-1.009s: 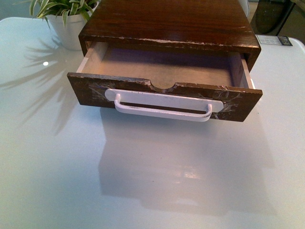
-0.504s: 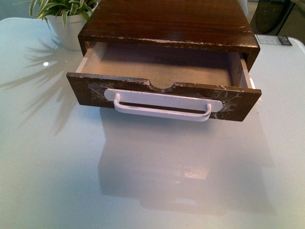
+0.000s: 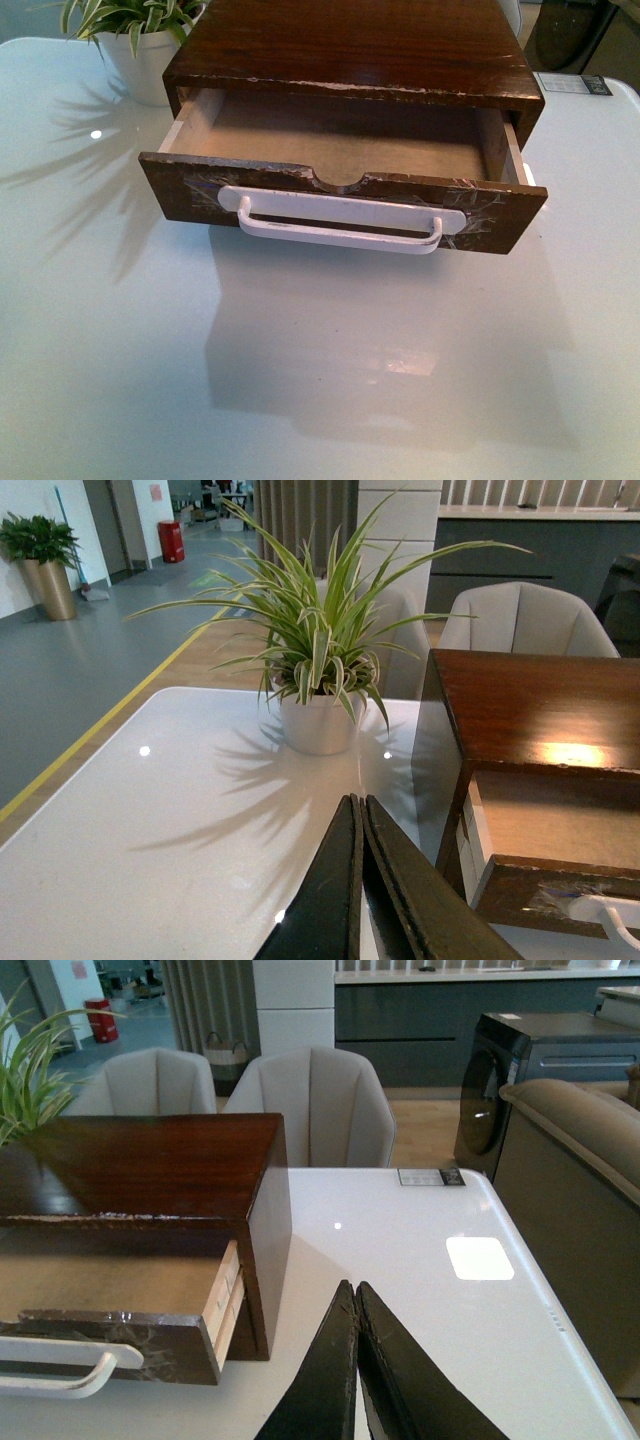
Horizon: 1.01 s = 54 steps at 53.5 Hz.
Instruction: Open drawer
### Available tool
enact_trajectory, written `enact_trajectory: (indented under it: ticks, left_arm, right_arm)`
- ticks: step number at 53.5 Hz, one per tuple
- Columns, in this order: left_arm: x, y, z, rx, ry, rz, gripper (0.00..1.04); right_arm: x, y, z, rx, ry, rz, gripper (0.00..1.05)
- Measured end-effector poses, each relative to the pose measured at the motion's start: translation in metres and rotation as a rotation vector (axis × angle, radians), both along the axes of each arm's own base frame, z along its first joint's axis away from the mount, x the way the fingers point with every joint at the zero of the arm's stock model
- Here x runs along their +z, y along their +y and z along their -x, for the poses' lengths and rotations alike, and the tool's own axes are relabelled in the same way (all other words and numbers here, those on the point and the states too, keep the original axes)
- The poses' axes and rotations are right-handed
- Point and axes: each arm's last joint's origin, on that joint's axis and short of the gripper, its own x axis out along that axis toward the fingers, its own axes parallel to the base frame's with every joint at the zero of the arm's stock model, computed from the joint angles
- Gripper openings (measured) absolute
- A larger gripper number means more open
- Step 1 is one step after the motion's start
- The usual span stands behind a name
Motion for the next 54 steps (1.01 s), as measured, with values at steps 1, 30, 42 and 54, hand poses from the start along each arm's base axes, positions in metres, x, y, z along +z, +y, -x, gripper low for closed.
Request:
enact_trajectory:
  ticks: [1,30,42,54]
  left_arm:
    - [-0.001,0.000,0.001,-0.001,0.000,0.000,0.02]
    - [0.000,0.000,0.023,0.000,-0.002,0.000,0.02]
    - [0.001,0.000,0.031,0.001,-0.006,0.000,0.02]
    - [0.000,0.000,0.036,0.000,-0.005,0.000,0.02]
  right_arm:
    - [0.000,0.000,0.000,0.000,0.000,0.000,0.02]
    - [-0.003,0.000,0.014,0.001,0.006,0.000,0.02]
    - [-0.003,0.000,0.014,0.001,0.005,0.000,0.02]
    - [-0.003,0.000,0.014,0.001,0.005,0.000,0.02]
